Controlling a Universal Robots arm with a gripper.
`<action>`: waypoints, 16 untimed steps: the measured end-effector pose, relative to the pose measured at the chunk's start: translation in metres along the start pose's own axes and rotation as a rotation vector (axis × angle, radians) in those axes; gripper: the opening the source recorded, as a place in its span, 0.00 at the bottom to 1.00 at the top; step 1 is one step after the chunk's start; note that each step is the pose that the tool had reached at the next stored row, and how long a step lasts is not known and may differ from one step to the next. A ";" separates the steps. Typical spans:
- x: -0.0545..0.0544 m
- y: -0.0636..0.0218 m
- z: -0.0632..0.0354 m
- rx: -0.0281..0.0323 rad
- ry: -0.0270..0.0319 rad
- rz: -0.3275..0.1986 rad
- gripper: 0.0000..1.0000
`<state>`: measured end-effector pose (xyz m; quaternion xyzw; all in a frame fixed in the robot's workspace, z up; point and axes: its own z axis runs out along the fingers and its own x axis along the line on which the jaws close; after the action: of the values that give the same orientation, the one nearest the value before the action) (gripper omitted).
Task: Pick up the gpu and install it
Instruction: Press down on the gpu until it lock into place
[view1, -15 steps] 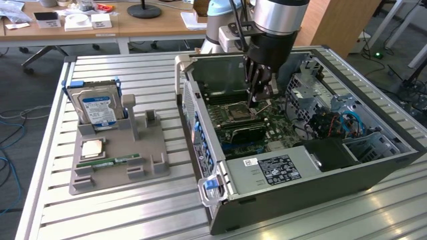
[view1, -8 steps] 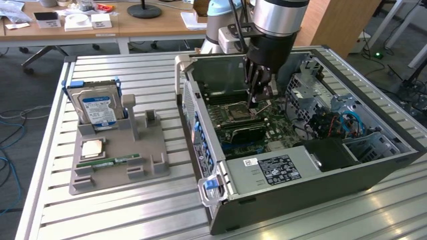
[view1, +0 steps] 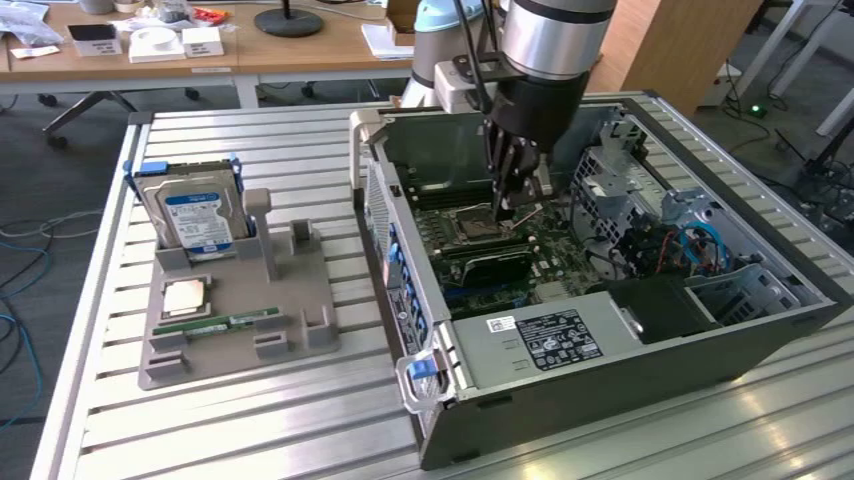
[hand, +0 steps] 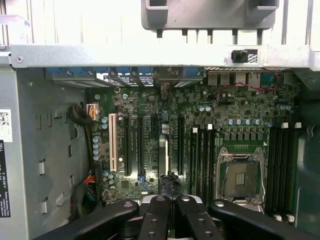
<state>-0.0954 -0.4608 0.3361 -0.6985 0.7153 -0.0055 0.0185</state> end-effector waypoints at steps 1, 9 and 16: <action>0.000 0.0002 0.0013 0.0000 0.0000 0.000 0.11; 0.000 0.0011 0.0079 -0.0001 0.0002 0.000 0.11; 0.000 0.0003 0.0082 -0.0041 0.0010 0.000 0.11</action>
<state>-0.0954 -0.4606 0.3279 -0.6985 0.7154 -0.0044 0.0167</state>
